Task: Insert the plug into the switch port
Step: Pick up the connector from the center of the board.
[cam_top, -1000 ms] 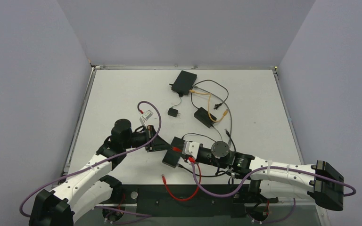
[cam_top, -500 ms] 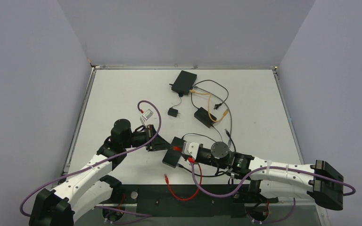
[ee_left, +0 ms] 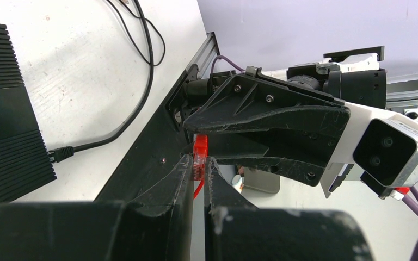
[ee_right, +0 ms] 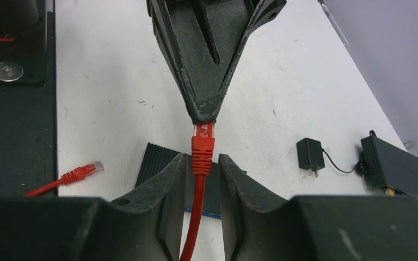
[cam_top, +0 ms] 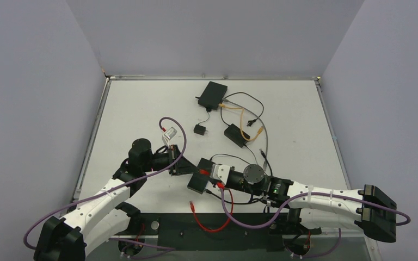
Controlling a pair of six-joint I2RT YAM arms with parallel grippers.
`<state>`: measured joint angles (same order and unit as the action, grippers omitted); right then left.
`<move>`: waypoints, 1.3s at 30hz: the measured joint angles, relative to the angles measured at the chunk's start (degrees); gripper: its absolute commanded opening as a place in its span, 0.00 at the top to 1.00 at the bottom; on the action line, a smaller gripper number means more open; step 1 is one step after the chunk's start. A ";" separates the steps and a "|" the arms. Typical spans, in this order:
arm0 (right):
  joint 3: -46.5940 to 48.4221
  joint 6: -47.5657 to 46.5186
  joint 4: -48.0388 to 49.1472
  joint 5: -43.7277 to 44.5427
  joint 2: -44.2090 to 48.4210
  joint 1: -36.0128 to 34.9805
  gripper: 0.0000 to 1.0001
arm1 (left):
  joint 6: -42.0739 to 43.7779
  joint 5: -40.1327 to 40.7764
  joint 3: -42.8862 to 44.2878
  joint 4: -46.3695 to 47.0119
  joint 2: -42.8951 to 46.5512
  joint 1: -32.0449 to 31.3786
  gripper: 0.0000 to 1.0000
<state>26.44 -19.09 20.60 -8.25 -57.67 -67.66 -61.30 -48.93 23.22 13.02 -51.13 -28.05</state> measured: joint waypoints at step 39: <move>-0.09 3.80 -4.02 4.22 -0.15 -1.14 1.00 | 2.47 3.26 -0.26 -1.73 -0.50 0.04 0.58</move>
<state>26.35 -15.29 16.58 -4.03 -57.82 -68.79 -58.83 -45.67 22.96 11.29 -51.64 -28.01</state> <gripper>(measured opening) 0.119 0.404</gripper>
